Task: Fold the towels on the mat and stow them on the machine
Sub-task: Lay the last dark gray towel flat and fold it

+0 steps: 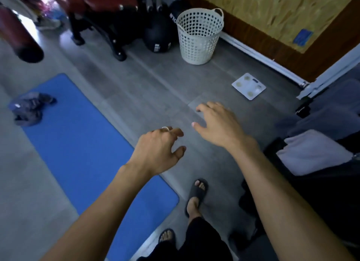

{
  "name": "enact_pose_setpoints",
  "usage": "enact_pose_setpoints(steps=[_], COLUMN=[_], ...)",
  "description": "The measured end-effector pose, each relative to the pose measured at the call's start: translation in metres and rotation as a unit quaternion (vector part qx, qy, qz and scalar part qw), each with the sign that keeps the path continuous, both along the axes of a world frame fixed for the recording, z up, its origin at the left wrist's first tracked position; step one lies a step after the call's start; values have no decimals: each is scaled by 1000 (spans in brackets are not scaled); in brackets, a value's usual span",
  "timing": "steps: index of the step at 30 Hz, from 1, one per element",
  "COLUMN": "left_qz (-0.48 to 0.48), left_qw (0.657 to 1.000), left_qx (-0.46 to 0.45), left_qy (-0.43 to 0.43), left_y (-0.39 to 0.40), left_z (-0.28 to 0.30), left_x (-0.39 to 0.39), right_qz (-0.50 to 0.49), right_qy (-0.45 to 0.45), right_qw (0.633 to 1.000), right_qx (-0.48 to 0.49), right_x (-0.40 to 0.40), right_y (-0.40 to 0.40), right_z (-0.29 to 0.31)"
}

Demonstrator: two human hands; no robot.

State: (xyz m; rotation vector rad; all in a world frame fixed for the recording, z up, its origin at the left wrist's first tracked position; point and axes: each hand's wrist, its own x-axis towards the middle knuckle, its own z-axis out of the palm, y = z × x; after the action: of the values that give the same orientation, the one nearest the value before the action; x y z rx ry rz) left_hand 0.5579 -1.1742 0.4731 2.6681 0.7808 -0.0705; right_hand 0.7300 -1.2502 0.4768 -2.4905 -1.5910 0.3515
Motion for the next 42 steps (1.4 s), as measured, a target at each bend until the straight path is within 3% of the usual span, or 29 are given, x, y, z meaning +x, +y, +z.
enact_pose_setpoints(steps=[14,22,28,35,42], left_qz=[238,364,417,460,441], left_qw=[970,931,908,887,894], left_qx=[-24,-32,-38,-38,-45], left_qy=[31,13,0,19,58], left_y=[-64,-81,-77,-39,75], left_z=[-10,-19,-20,-19,-33], left_x=[-237,-412,-568,-704,-782], right_qz=[226,342,376,413,401], right_qy=[9,-17,-39,-25,-10], right_qw=[974,939,925,909,916], right_qx=[-28,-36,-43,-43,-18], right_x=[-218,-397,-550,-690,-768], right_y=[22,48,76,131,245], right_z=[-19,-21,-22,-22,-37])
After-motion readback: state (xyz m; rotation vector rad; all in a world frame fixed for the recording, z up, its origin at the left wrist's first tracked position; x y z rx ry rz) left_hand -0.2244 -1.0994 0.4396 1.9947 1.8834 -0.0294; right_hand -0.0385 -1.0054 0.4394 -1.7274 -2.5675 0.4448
